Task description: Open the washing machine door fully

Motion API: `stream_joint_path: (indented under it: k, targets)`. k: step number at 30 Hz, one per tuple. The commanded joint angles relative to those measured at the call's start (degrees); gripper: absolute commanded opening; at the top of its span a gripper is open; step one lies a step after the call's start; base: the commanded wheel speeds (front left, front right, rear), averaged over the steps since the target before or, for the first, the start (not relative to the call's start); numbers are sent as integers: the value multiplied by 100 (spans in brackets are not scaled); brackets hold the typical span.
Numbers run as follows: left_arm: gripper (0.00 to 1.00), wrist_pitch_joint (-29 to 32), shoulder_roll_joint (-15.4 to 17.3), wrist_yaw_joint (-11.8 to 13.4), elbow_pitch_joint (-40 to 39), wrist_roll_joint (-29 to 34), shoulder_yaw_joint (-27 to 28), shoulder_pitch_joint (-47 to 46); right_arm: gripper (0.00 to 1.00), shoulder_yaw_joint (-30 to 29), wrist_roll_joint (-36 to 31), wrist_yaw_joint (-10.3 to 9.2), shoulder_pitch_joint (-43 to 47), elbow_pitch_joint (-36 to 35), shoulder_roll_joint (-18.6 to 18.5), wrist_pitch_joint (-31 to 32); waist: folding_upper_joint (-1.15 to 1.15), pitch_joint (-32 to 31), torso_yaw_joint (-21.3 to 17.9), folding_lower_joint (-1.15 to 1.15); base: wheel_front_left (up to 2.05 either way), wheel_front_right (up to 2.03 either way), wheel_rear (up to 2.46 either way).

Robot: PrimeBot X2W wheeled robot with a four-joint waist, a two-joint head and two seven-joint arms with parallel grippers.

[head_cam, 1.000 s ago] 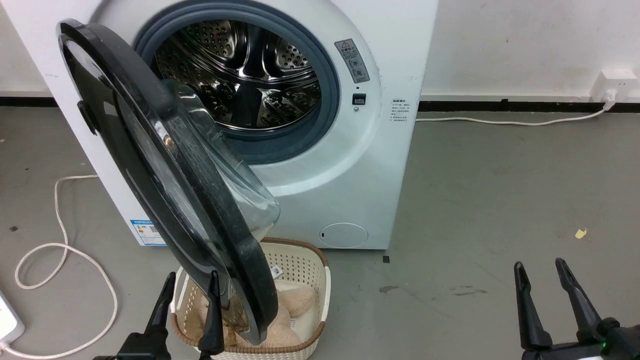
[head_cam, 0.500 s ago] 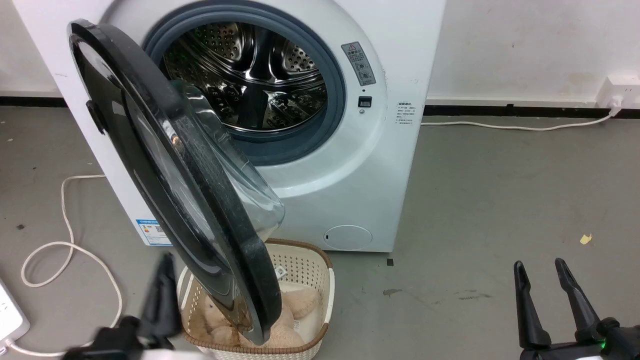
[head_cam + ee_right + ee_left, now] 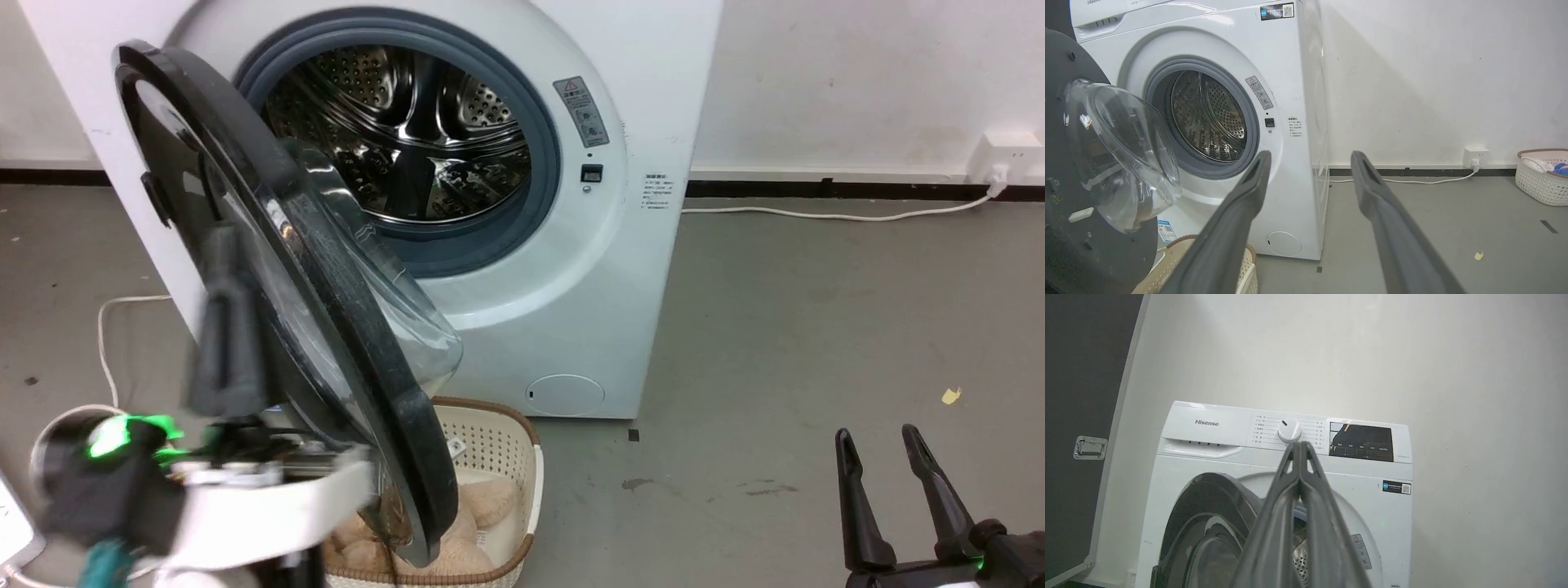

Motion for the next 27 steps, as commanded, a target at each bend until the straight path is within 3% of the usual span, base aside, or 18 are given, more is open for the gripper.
stream_joint_path:
  k: [1,8,14,20,27]
  targets:
    - [0,317,12,-23,-47,93,-204,-84,100,-17,19,5,-36,7,29,-26,0,-11,-29,0,0,0,0]
    - [0,1245,7,-48,262,111,-1189,126,100,-58,56,5,-65,32,32,-26,0,20,-69,0,0,0,0]
    - [0,1547,5,-97,1093,-96,-1943,514,100,-5,91,5,-93,94,33,-26,0,52,-107,0,0,0,0]
    - [0,1268,4,238,2351,-519,-1998,428,100,104,133,5,-92,201,34,-26,0,113,-90,0,0,0,0]
    - [0,946,3,389,3146,-689,-1802,214,100,214,146,5,-79,282,34,-26,0,148,21,0,0,0,0]
